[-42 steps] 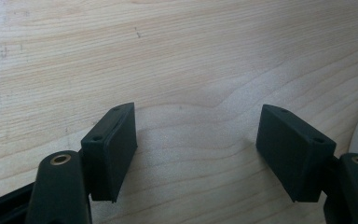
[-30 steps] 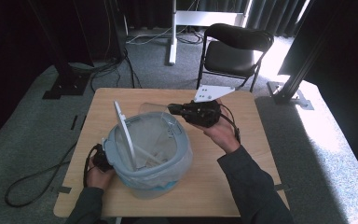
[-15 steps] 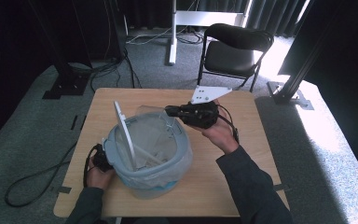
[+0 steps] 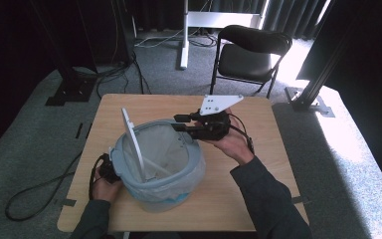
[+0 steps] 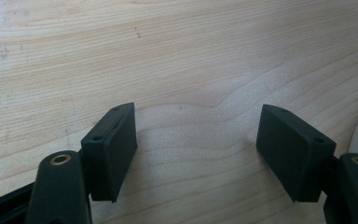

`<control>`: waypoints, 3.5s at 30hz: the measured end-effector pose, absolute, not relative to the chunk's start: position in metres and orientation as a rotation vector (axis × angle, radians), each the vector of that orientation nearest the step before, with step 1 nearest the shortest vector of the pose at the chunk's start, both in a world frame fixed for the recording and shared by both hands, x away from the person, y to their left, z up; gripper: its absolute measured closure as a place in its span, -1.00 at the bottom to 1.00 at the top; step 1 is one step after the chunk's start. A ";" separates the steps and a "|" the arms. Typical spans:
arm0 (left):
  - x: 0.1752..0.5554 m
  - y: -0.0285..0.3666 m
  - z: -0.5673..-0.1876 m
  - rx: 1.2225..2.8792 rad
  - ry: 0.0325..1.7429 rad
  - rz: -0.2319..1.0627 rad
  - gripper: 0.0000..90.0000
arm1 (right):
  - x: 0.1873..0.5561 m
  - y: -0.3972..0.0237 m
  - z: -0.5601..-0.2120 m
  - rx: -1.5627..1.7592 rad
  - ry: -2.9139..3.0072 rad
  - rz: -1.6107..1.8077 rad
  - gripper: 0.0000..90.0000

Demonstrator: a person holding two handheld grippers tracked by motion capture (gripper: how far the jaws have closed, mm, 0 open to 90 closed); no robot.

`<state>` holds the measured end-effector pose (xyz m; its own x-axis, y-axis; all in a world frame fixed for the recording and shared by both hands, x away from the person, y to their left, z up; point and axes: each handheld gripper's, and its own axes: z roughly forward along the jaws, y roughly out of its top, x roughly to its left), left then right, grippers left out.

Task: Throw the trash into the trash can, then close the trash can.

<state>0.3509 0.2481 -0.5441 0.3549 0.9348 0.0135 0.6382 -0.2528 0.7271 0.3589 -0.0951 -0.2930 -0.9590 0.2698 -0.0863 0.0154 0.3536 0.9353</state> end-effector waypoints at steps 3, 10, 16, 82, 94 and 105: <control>0.351 0.248 -0.544 1.989 1.363 0.603 -0.36 | 0.359 -0.096 -0.291 0.263 2.390 1.662 0.54; 0.351 0.248 -0.544 1.989 1.363 0.603 -0.36 | 0.357 -0.094 -0.285 0.255 2.388 1.699 0.57; 0.351 0.248 -0.544 1.990 1.363 0.604 -0.36 | 0.354 -0.084 -0.274 0.200 2.395 1.713 0.61; 0.350 0.249 -0.544 1.993 1.364 0.601 -0.36 | 0.326 -0.012 -0.226 -0.070 2.441 1.922 0.80; 0.350 0.249 -0.544 1.994 1.364 0.601 -0.36 | 0.326 -0.010 -0.228 -0.076 2.450 1.866 0.85; 0.350 0.249 -0.544 1.993 1.364 0.601 -0.36 | 0.337 -0.035 -0.236 0.000 2.440 1.887 0.87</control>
